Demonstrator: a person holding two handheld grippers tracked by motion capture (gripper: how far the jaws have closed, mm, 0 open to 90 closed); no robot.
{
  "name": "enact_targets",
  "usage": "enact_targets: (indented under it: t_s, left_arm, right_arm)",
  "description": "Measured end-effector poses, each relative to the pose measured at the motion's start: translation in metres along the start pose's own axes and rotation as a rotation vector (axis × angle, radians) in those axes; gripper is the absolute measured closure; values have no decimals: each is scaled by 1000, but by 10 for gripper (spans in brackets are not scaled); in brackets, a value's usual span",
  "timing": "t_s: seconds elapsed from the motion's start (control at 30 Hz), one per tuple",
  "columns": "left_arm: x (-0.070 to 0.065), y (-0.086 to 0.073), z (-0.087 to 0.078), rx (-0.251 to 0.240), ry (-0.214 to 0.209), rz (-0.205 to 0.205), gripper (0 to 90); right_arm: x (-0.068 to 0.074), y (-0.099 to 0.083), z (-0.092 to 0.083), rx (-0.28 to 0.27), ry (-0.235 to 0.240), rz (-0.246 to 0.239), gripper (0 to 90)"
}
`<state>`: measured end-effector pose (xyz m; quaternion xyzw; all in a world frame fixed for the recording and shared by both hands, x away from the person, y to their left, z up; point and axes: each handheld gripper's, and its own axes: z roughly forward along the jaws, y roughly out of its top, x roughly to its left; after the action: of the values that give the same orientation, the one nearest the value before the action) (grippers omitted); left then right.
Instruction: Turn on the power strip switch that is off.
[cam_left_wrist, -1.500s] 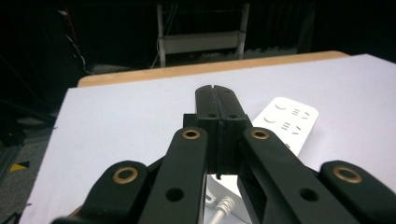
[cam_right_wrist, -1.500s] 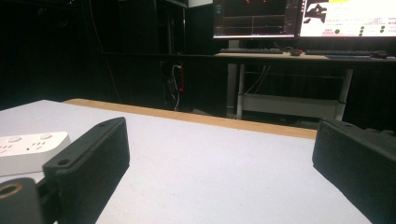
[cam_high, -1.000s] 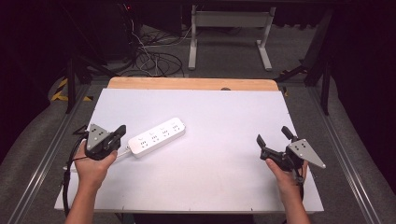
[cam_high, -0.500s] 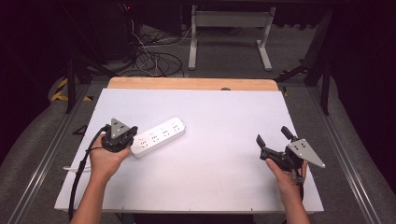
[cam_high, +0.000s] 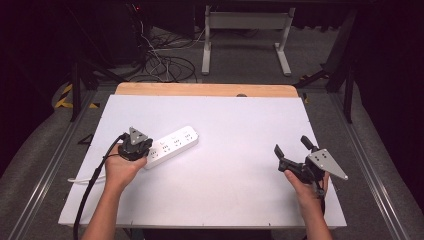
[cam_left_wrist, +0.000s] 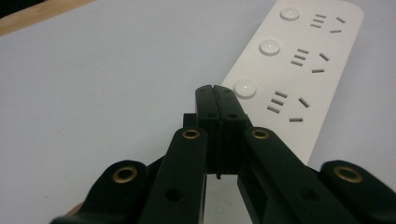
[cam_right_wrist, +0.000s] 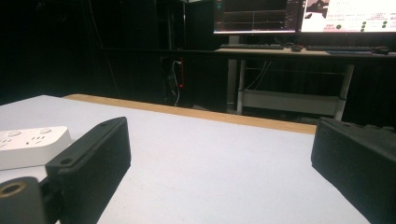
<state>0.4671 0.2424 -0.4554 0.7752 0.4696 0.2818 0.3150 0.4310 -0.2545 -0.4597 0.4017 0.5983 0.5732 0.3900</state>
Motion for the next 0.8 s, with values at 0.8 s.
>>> enact_targets:
  t_s: [0.8]
  left_arm:
    - [2, -1, 9, 55, -15, -21, 900]
  right_arm:
    - [1, -1, 0, 7, 3, -6, 58]
